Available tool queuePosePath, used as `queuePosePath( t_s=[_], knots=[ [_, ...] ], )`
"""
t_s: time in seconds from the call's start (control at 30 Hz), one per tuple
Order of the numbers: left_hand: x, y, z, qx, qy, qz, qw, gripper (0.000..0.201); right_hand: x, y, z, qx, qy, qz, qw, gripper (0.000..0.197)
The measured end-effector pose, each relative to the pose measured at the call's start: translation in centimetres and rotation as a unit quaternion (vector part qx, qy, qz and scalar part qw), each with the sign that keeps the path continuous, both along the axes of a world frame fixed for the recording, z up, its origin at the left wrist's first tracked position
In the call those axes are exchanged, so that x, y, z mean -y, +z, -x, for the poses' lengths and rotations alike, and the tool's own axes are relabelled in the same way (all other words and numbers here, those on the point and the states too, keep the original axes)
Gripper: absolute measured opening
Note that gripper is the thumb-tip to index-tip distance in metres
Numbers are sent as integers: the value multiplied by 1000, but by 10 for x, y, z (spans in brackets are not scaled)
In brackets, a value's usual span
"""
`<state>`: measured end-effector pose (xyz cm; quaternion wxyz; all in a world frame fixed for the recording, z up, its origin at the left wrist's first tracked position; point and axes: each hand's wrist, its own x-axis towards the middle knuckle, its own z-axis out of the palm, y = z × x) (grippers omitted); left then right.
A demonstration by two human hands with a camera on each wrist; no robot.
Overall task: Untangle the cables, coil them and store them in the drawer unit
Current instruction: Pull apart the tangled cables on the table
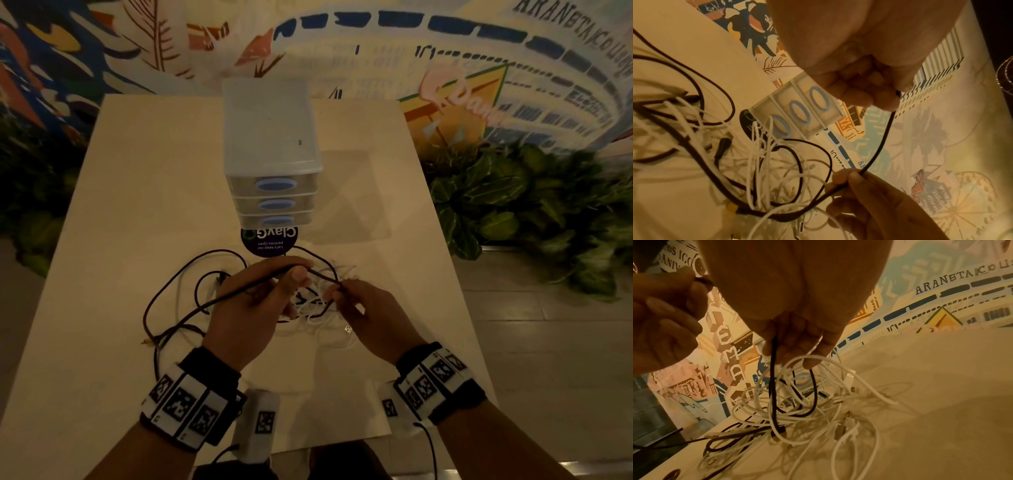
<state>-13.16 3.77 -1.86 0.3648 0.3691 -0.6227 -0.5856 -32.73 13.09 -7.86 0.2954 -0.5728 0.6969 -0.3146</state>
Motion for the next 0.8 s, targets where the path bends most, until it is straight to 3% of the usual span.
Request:
queuePosePath(
  t_s=[0.3,0.4,0.47,0.53,0.63,0.7,0.8],
  knots=[
    [11,-8,-12,12,6,11,1000,20,-3,9,6,45,-71,66,994,18],
    [13,-13,-16,62,-61,-40,995,32,-1,15,15,49,-120,120,984,20],
    [13,-17,-19,171,-168,-47,970,30,0,20,26,50,-160,147,975,24],
    [7,-17,-21,286,-282,-7,916,28,0,21,42,40,-190,164,967,24],
    [-7,-10,-21,320,-412,-38,852,46,1,22,64,-15,-217,186,958,20],
    [-14,0,-22,295,-443,-67,844,43,1,26,75,-26,-244,187,951,19],
    [-12,15,-30,266,-417,-52,867,35,1,27,88,-27,-270,171,947,21]
  ],
)
